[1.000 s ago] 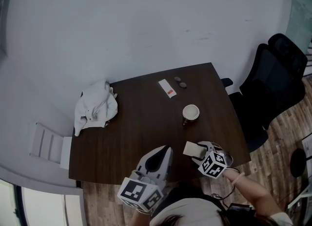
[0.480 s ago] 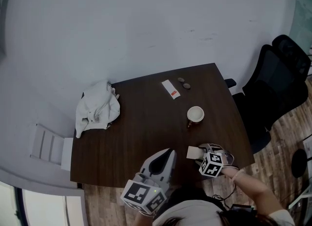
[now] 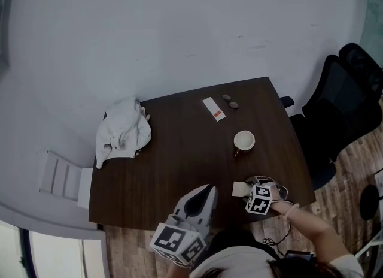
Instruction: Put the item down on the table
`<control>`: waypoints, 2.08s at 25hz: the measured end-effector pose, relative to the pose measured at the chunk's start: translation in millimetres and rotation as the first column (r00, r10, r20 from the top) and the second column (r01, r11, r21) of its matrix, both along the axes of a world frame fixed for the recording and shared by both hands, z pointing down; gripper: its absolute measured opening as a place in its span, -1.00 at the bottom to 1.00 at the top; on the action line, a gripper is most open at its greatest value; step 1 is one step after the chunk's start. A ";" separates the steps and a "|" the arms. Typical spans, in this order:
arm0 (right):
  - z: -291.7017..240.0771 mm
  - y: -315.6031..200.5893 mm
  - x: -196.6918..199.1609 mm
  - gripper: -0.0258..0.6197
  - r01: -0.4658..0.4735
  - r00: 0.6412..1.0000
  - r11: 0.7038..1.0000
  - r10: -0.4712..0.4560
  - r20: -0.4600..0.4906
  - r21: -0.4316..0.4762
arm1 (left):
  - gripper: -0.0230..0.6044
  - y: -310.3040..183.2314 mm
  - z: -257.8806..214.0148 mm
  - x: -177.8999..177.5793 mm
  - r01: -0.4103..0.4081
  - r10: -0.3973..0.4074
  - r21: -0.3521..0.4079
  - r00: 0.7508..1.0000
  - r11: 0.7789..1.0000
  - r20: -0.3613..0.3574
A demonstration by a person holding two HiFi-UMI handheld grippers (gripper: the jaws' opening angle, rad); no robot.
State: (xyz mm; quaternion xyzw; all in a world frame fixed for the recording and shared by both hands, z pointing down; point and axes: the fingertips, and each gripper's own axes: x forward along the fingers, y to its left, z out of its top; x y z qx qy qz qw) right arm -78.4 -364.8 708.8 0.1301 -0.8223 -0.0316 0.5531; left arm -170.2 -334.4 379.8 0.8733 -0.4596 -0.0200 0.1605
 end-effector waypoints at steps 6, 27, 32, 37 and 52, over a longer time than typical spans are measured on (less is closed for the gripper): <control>4.6 1.7 -4.4 -0.05 0.025 0.999 0.999 -0.026 -0.021 -0.032 | -0.87 2.1 2.5 0.4 0.003 -0.003 -0.005 1.000 1.000 0.000; -22.6 -7.5 -13.8 -0.01 -0.111 0.978 0.992 0.120 0.168 -0.063 | -0.87 8.2 1.6 -0.7 0.031 -0.031 0.001 1.000 1.000 -0.004; -46.2 -8.8 -14.5 -0.10 -0.185 0.944 0.981 0.192 0.268 -0.050 | -0.87 5.9 -4.5 0.4 0.042 -0.042 0.017 0.999 0.999 0.006; -74.8 -16.1 -6.4 -0.21 -0.298 0.875 0.953 0.298 0.383 -0.061 | -0.87 3.7 -11.3 7.5 0.041 -0.041 0.030 0.999 0.999 0.004; -198.8 -24.0 25.7 -0.54 -0.544 0.583 0.838 0.407 0.704 -0.034 | -0.87 -3.1 -14.3 23.6 0.038 -0.039 0.042 0.999 0.998 0.022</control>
